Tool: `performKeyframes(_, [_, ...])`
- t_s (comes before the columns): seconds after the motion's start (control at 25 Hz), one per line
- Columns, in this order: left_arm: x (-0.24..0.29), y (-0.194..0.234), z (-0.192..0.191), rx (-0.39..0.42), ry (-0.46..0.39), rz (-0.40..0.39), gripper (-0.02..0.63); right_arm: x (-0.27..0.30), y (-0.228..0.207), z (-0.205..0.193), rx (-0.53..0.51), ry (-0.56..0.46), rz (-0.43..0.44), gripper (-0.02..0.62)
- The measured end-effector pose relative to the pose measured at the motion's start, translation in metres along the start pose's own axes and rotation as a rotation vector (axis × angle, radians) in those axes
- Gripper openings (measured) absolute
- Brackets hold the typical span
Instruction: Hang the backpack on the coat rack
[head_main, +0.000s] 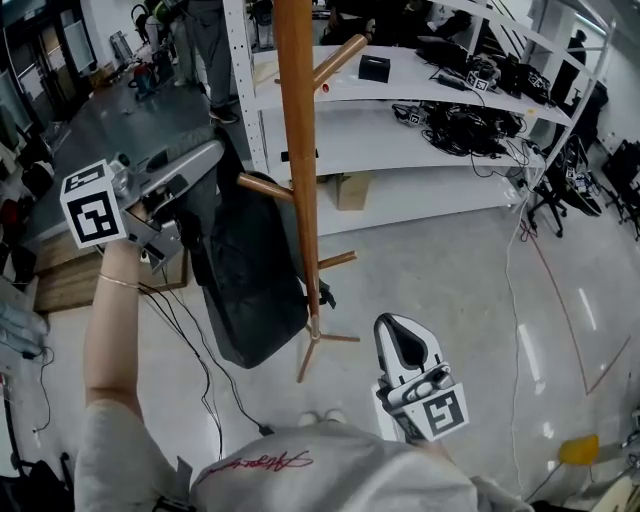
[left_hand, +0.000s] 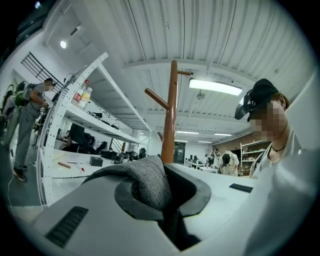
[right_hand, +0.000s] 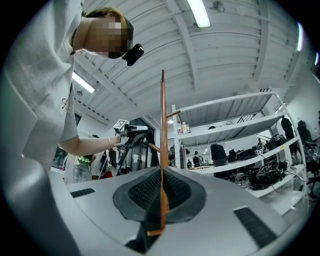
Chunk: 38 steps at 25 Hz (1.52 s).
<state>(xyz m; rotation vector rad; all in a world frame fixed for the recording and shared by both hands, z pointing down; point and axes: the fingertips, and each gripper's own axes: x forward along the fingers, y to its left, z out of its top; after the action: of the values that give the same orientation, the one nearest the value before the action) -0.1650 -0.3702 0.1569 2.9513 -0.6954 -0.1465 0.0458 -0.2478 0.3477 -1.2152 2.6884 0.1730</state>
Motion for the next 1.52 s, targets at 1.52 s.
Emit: performKeyframes(1.52, [0.054, -0.03, -0.122, 0.018, 0.093, -0.097, 0.049, -0.004, -0.003, -0.014, 0.05, 0.024, 0.027, 0.021])
